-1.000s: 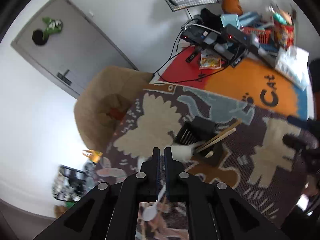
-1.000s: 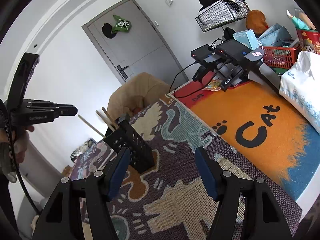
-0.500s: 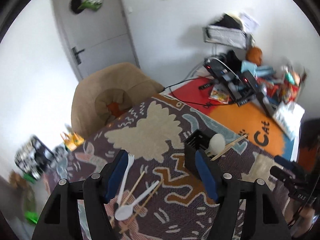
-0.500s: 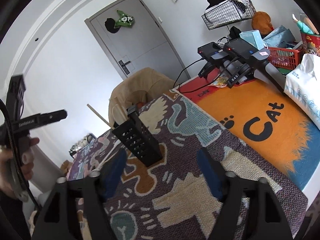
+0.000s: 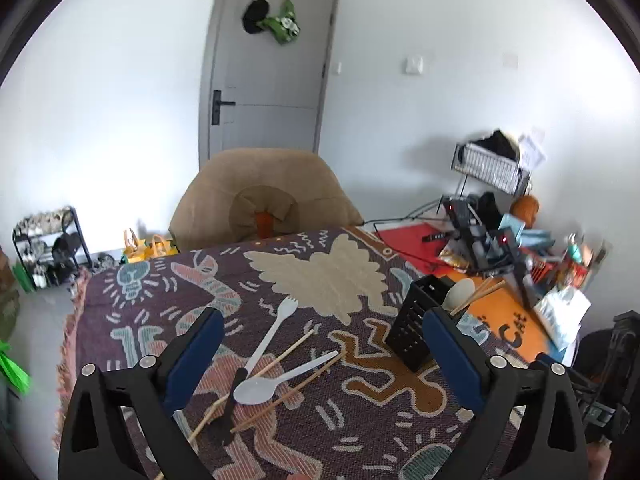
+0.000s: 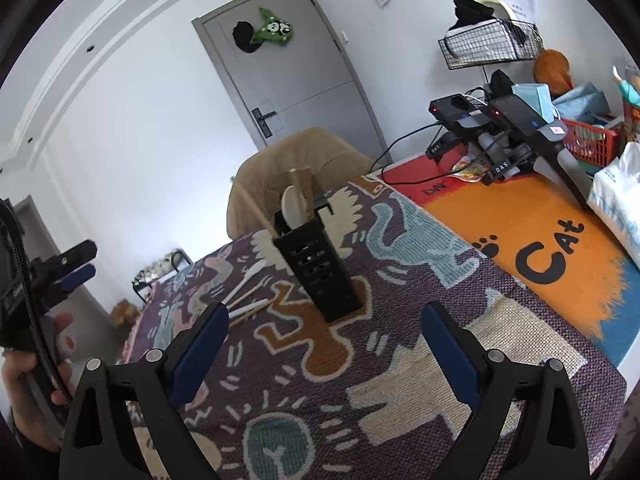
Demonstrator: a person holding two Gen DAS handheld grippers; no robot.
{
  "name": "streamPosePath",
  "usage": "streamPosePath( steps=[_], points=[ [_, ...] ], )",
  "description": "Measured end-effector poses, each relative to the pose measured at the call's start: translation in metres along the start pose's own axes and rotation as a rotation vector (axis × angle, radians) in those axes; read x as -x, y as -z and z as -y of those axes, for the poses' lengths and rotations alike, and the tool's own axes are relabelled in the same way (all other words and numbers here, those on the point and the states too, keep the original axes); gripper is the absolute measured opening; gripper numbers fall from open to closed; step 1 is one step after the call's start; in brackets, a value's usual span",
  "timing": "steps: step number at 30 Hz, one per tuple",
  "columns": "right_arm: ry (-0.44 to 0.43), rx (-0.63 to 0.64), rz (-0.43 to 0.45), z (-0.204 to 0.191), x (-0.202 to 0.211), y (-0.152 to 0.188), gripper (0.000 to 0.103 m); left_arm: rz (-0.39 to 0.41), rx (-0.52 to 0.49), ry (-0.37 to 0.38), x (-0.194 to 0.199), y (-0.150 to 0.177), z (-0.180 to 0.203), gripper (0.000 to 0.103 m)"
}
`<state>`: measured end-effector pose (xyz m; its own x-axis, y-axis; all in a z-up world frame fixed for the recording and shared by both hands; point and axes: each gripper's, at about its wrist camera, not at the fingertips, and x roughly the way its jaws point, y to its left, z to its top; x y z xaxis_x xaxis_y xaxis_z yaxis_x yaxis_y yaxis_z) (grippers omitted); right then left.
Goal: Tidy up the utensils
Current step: 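Move the left gripper to a wooden chopstick on the blanket and close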
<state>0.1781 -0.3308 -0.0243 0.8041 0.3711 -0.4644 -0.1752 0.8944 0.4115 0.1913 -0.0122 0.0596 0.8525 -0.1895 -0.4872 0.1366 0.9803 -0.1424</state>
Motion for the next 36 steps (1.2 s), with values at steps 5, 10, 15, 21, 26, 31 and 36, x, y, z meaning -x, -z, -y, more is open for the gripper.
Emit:
streamPosePath(
  steps=[5,10,15,21,26,31,36],
  points=[
    [0.041,0.018,0.000,-0.008,-0.002,0.002,0.103,0.021,0.045,-0.001,0.013,0.019,-0.014,0.102],
    [0.004,0.013,-0.002,-0.014,-0.003,0.007,0.103,0.021,0.098,0.003,0.024,0.041,-0.032,0.102],
    [0.010,0.040,0.005,-0.023,-0.007,0.012,0.103,0.007,0.134,-0.013,0.030,0.063,-0.047,0.102],
    [-0.017,0.044,-0.009,-0.028,-0.014,0.020,0.103,-0.039,0.161,-0.038,0.031,0.088,-0.062,0.102],
    [-0.045,0.045,-0.032,-0.031,-0.023,0.026,0.103,-0.101,0.172,-0.056,0.026,0.105,-0.074,0.082],
    [-0.059,0.057,-0.050,-0.035,-0.028,0.030,0.103,-0.170,0.177,-0.077,0.015,0.120,-0.083,0.063],
    [-0.068,0.052,-0.063,-0.035,-0.032,0.032,0.103,-0.222,0.189,-0.140,0.007,0.132,-0.101,0.047]
  ],
)
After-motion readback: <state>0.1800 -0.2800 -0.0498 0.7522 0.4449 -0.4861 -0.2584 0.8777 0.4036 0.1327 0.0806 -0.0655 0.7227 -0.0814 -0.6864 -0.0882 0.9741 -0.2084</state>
